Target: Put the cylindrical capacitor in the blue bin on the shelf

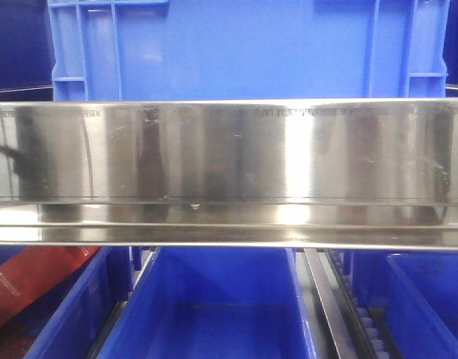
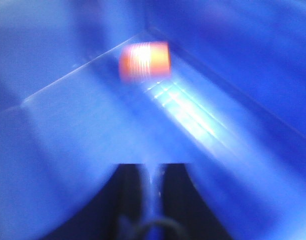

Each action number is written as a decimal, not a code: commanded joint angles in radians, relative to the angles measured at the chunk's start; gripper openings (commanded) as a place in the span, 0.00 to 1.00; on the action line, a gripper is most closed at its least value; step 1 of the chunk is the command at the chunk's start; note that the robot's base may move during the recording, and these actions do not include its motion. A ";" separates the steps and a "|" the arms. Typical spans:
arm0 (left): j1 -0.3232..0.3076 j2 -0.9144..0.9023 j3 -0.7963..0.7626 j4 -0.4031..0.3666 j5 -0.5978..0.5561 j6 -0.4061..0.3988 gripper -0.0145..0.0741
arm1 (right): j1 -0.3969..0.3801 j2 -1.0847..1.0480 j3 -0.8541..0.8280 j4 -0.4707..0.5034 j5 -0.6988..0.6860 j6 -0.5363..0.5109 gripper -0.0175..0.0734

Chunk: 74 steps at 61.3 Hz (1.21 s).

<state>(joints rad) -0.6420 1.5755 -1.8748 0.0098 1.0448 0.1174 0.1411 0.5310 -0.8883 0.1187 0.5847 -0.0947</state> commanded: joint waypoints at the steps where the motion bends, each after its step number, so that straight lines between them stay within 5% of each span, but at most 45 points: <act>1: 0.029 -0.103 0.039 0.002 0.023 -0.047 0.05 | 0.000 -0.006 0.001 -0.001 -0.030 -0.001 0.01; 35: 0.245 -0.780 0.722 -0.002 -0.128 -0.105 0.04 | 0.000 0.010 -0.003 -0.001 -0.004 -0.001 0.01; 47: 0.312 -0.992 0.919 -0.004 -0.193 -0.124 0.04 | 0.014 0.131 -0.134 -0.001 -0.004 -0.006 0.01; 74: 0.328 -1.099 0.987 -0.004 -0.243 -0.124 0.04 | 0.302 0.666 -0.647 -0.001 0.131 -0.046 0.01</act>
<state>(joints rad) -0.3169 0.4813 -0.8913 0.0115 0.8256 0.0000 0.3980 1.1082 -1.4563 0.1187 0.6842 -0.1320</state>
